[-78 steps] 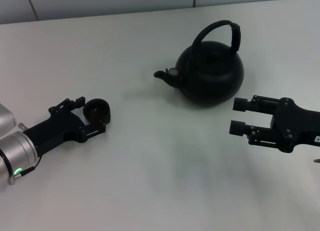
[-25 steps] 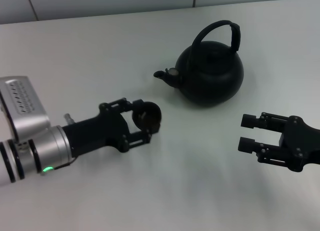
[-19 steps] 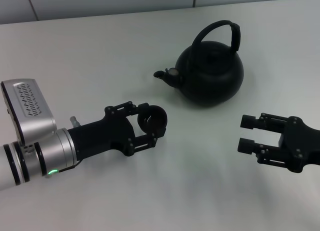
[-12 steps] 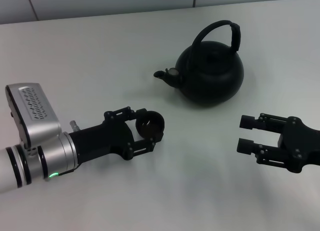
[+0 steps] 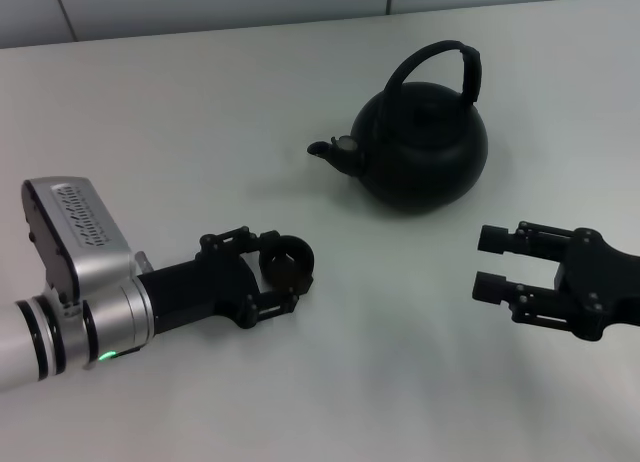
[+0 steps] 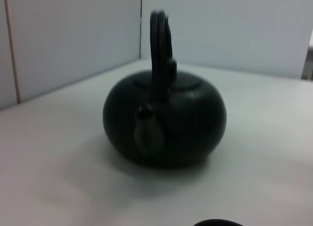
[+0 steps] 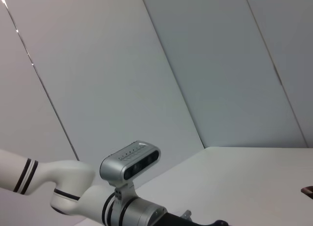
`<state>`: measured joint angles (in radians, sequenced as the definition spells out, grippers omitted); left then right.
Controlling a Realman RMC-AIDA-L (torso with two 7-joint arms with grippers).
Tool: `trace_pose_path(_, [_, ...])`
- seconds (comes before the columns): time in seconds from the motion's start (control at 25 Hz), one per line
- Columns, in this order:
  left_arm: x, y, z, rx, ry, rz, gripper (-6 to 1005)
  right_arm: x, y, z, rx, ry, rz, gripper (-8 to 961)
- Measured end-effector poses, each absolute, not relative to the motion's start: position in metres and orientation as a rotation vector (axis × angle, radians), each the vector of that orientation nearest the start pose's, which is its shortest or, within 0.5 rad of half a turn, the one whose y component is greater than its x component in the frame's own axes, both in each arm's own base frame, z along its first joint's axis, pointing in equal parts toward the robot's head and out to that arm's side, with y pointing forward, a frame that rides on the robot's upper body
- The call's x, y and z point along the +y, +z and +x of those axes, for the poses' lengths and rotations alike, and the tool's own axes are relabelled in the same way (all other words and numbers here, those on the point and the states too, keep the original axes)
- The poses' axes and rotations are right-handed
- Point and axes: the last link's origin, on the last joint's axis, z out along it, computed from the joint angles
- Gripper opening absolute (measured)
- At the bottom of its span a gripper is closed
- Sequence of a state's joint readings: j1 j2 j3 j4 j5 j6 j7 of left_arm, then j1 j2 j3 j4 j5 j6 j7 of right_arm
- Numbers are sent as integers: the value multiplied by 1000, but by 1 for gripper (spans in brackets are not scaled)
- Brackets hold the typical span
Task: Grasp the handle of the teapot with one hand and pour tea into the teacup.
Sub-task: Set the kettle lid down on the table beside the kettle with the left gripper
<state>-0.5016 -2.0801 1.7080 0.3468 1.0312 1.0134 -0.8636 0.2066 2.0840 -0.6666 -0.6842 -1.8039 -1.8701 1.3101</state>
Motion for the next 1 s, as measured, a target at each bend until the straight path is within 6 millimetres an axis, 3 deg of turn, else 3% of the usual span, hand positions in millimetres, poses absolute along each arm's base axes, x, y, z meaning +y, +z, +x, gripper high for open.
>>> trace_pose_path(1.0, [301, -119, -255, -361, -551, -2739, 738, 226, 26, 305, 748, 1067, -2590, 669])
